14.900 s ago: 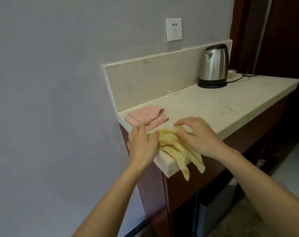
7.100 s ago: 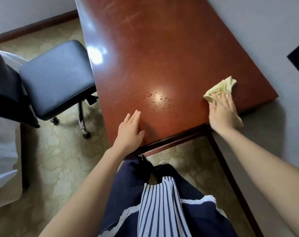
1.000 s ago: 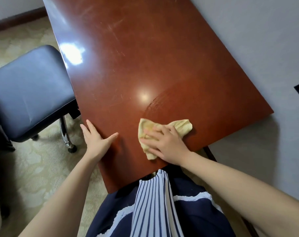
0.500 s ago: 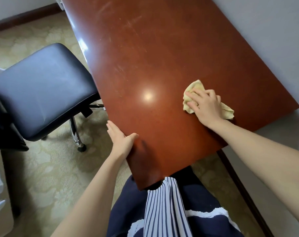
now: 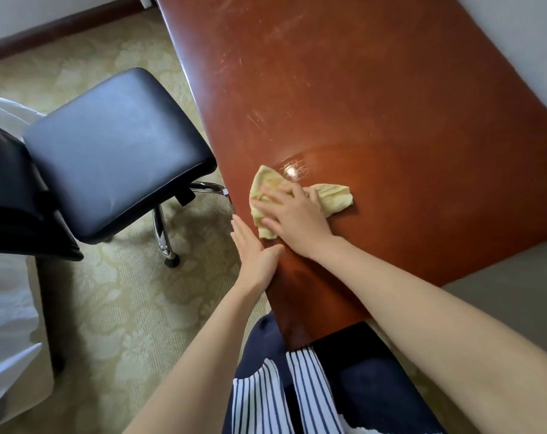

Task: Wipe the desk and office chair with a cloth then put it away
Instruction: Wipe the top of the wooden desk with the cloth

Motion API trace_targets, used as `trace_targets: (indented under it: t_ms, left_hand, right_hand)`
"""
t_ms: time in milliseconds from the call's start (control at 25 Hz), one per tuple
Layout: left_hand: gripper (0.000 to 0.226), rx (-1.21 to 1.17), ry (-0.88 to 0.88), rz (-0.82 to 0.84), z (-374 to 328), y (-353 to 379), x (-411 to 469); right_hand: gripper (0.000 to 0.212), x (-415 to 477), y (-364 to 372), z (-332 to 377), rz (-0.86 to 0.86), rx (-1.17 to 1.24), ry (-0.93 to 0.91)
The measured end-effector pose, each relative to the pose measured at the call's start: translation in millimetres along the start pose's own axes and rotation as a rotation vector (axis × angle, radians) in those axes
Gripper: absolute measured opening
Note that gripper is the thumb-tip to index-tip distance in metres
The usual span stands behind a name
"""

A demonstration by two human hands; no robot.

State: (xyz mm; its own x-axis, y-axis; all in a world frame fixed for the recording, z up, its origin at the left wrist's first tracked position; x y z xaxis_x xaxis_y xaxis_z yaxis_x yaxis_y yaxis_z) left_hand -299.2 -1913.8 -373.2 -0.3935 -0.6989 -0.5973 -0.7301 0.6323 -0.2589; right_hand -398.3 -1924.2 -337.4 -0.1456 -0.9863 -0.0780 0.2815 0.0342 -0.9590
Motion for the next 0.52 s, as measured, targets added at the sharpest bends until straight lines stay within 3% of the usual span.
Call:
trace_targets:
  t_ms: [280, 400, 520]
  left_hand:
    - [0.116, 0.097, 0.034, 0.025, 0, 4, -2]
    - [0.134, 0.224, 0.052, -0.002, 1, 3, -2]
    - [0.148, 0.394, 0.025, 0.008, 4, 1, -2]
  right_hand:
    - [0.031, -91, -12, -30, 0.020, -0.016, -0.504]
    - [0.034, -88, -21, -42, 0.077, -0.096, -0.764]
    - [0.033, -56, -28, -54, 0.108, -0.123, -0.870]
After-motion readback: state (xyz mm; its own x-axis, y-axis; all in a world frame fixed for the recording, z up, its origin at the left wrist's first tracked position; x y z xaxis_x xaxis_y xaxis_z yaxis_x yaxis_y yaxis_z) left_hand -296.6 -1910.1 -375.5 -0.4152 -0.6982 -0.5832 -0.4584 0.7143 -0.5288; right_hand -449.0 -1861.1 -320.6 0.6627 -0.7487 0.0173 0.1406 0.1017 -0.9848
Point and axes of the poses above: each hand's wrist, its own x-axis towards the middle knuckle, its own y-axis out of the palm, z = x × y, the point moved 8 cm from there along x, towards the middle knuckle, and after that the axes turned 1 degree about z, right-handed, at the moved point
